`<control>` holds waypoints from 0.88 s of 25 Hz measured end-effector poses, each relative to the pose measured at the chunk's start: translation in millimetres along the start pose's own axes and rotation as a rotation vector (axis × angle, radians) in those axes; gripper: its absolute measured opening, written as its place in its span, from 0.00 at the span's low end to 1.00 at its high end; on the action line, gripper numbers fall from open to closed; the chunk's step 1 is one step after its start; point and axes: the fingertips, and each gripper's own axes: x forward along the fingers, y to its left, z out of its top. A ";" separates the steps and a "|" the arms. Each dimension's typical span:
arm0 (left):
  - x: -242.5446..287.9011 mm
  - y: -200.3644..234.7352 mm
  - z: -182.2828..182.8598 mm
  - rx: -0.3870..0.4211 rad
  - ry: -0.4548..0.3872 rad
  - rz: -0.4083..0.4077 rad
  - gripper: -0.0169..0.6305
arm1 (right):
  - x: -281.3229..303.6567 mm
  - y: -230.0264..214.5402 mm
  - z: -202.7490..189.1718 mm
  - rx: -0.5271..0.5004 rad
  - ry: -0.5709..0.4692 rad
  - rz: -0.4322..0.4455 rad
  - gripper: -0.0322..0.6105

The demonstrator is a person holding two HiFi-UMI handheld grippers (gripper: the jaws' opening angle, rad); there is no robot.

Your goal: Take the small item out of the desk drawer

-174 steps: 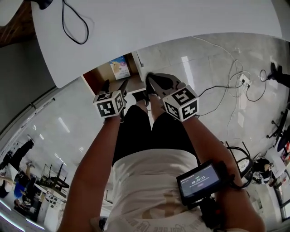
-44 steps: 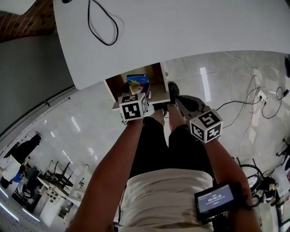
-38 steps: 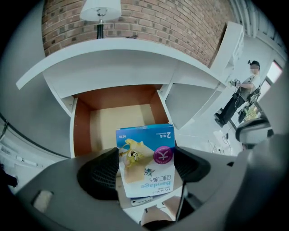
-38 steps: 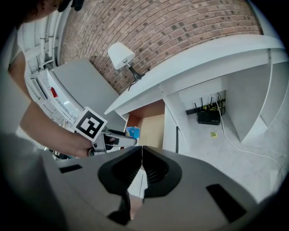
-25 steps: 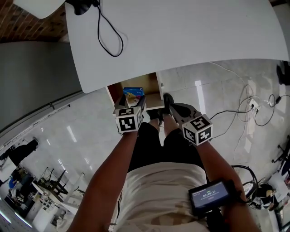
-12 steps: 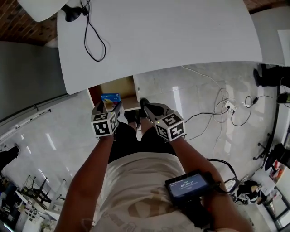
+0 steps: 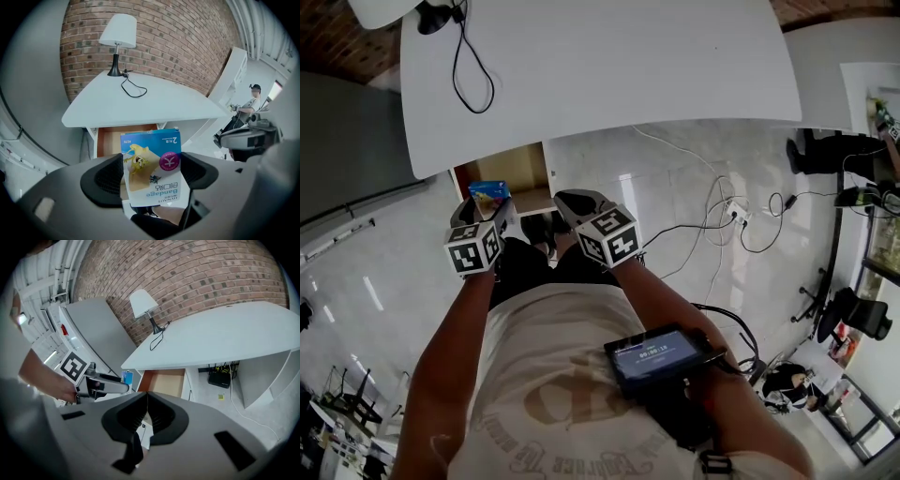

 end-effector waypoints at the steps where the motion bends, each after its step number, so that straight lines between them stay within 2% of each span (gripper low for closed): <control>1: -4.3 0.5 3.6 0.001 -0.010 -0.003 0.61 | -0.1 3.3 4.9 -0.006 -0.006 0.001 0.06; 7: -25.6 -4.7 18.4 0.004 -0.066 -0.039 0.61 | -4.4 17.4 30.9 -0.062 -0.038 0.007 0.06; 17: -71.7 -5.2 32.0 0.116 -0.153 -0.077 0.61 | -15.7 55.1 65.9 -0.138 -0.112 0.019 0.06; 22: -96.5 -0.2 39.2 0.118 -0.224 -0.069 0.61 | -35.3 67.4 76.9 -0.187 -0.147 0.017 0.06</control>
